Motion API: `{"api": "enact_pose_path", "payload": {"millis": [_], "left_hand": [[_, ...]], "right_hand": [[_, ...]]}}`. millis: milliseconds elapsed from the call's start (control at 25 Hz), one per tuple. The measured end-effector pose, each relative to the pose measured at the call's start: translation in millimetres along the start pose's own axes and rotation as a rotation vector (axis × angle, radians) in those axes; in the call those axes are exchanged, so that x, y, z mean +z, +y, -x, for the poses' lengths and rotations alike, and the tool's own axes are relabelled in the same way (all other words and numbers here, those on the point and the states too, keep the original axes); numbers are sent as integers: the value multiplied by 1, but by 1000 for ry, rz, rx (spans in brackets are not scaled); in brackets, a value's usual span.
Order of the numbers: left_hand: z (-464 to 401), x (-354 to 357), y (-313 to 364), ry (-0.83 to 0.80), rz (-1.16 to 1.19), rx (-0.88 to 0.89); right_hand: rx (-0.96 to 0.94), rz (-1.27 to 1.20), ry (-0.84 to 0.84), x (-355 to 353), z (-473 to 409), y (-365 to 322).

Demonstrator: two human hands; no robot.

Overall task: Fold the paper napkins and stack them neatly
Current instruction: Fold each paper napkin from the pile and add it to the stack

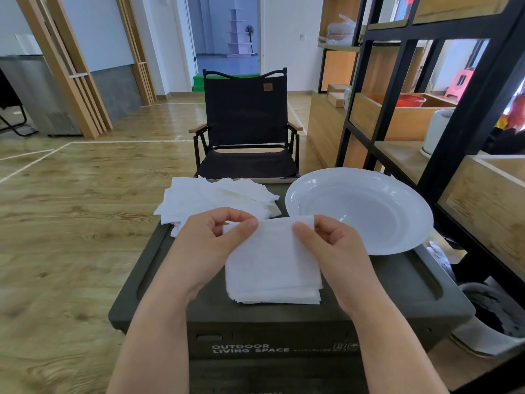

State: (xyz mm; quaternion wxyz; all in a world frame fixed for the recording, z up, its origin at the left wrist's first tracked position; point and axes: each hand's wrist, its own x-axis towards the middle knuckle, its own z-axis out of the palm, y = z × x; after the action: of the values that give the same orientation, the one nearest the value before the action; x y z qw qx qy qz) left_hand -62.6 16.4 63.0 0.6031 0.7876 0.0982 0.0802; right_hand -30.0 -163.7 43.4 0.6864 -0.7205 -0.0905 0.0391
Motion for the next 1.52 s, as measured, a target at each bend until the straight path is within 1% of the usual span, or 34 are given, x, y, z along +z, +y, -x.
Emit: {"api": "enact_pose_path", "payload": {"millis": [40, 120, 200, 360, 480, 600, 640, 680, 720, 800, 840, 880, 920, 1000, 1040, 1240, 1320, 1360, 1400, 1440, 1520], "left_hand": [[0, 1, -2, -47, -19, -55], [-2, 5, -8, -122, -128, -160], [-5, 6, -14, -110, -203, -232], [-10, 7, -20, -87, -326, -305], [-10, 10, -22, -73, -447, -340], [-11, 13, -25, -49, -521, -383], [-11, 14, -26, -37, -552, -394], [-11, 13, -27, 6, -590, -379], [-12, 12, -29, 101, -630, -328], [-14, 7, -31, 372, -656, -153], [-16, 4, -34, 468, -643, -53], [-19, 1, -38, 494, -638, 18], [-23, 0, -44, 456, -652, 51], [-28, 1, -55, 349, -688, 56], [-29, 2, -60, 340, -702, 61], [-28, -2, -59, 484, -720, 144], [-24, -7, -48, 509, -701, 210], [-20, -9, -38, 483, -697, 261], [-13, -11, -26, 420, -699, 315], [-5, -12, -12, 322, -689, 358], [13, -13, 13, 94, -599, 345]], "right_hand": [[-2, 2, 60, 1, 0, 0], [30, 6, 136, 1, -3, 3], [59, 145, 168, 0, -6, 5], [54, 622, 148, -2, -9, 24], [33, 753, 146, 2, -12, 34], [34, 816, 161, 8, -10, 36], [54, 828, 192, 9, -8, 36], [75, 838, 242, 9, -5, 34], [82, 838, 303, 9, -2, 31], [35, 804, 404, 8, 1, 23], [-5, 779, 426, 8, 1, 19], [-41, 754, 429, 9, 1, 16], [-65, 727, 420, 10, 0, 14], [-80, 675, 391, 12, -1, 13], [-80, 658, 377, 13, -2, 13], [-105, 618, 361, 13, -3, 17], [-123, 595, 328, 12, -2, 16], [-146, 566, 285, 12, -1, 15], [-172, 535, 223, 14, -1, 14], [-197, 502, 155, 16, 0, 12], [-191, 414, 34, 18, 1, 9]]}}
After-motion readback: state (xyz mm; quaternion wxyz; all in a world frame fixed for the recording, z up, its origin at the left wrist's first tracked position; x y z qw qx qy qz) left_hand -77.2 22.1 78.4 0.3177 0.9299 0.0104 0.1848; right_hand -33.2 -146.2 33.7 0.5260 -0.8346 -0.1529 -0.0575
